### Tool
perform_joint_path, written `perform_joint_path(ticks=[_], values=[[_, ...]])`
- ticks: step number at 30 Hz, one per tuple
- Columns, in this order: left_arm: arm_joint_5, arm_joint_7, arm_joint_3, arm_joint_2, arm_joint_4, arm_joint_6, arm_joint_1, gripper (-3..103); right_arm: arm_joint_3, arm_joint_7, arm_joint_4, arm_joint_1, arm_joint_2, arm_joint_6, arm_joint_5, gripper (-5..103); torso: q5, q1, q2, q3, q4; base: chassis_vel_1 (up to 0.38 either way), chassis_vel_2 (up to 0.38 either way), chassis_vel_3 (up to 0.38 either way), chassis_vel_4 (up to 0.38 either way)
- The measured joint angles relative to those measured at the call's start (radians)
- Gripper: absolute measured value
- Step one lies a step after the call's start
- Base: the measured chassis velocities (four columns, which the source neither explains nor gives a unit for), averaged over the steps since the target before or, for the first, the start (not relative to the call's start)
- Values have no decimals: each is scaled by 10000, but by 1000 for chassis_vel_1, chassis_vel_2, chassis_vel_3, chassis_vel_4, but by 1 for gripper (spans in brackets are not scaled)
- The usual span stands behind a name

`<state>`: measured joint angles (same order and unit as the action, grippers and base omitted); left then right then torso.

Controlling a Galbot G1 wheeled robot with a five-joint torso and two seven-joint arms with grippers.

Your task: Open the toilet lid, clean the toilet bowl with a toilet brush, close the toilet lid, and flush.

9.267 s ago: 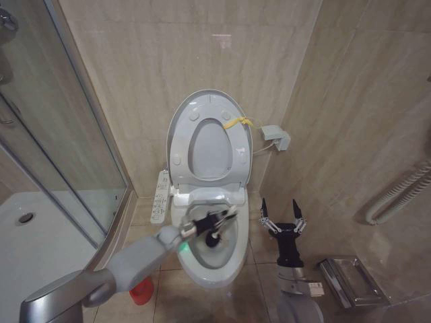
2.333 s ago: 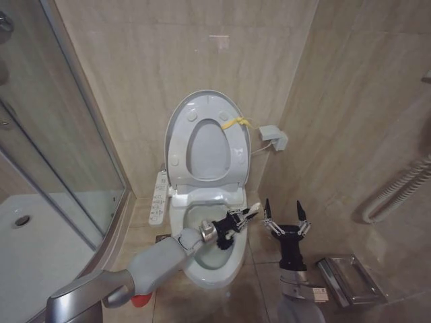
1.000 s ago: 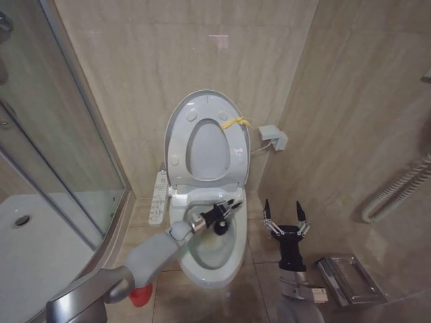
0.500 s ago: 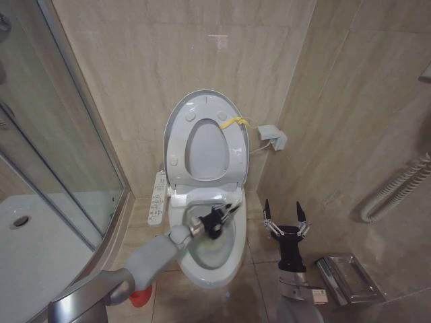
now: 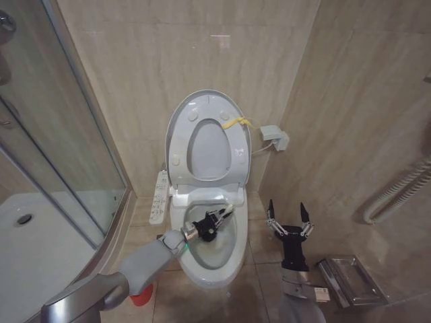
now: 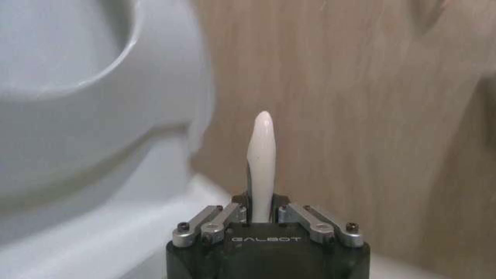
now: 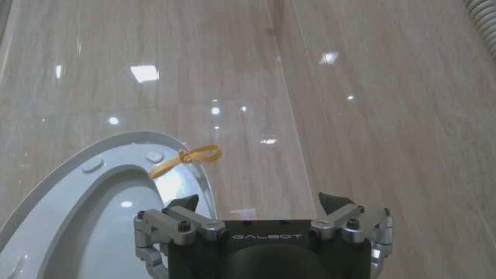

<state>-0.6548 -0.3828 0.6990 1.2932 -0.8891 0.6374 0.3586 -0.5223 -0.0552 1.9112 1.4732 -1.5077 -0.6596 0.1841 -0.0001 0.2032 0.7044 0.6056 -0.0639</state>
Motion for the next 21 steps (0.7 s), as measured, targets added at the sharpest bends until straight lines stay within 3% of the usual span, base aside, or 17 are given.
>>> perform_joint_path(ticks=[2, 4, 7, 10, 12, 14, 16, 21], values=[[-79, 20, 222, 27, -416, -25, -76, 18, 14, 12, 12, -1, -55, -3, -11, 100, -1, -4, 3, -5, -18, 0, 0, 0, 0], [-35, 22, 362, 31, -152, -16, -56, 18, 29, 17, 48, 7, -74, -2, -23, 100, 0, -3, 2, -3, -15, 0, 0, 0, 0], [86, 27, 456, 15, 406, 12, 29, 18, 52, 33, 93, 35, -44, 2, -35, 100, 4, -2, 1, -2, 10, -11, -21, -7, 2], [-290, 114, 386, 72, -317, -132, 1, 18, 19, 35, 81, 28, 4, 2, -29, 100, 4, -2, 0, 0, 13, 0, 0, 0, 0], [-593, 219, 465, 179, -826, -231, -111, 18, 12, 37, 36, -19, -10, 3, -32, 100, -9, -3, 3, -4, -16, 0, 0, 0, 0], [-610, 254, 586, 182, -651, -244, -140, 18, 23, 37, 12, -30, -36, 2, -41, 100, -2, -5, 4, -5, -18, 0, 0, 0, 0], [-326, 181, 676, 159, 185, -160, -111, 18, 98, 43, -22, -31, -60, 3, -93, 100, 1, 0, -1, 2, -2, 0, 0, 0, 0], [-370, 158, 498, 77, 115, -135, -117, 18, 121, 58, -42, -29, -48, 3, -116, 100, 5, -2, 0, -1, 12, 0, 0, 0, 0]])
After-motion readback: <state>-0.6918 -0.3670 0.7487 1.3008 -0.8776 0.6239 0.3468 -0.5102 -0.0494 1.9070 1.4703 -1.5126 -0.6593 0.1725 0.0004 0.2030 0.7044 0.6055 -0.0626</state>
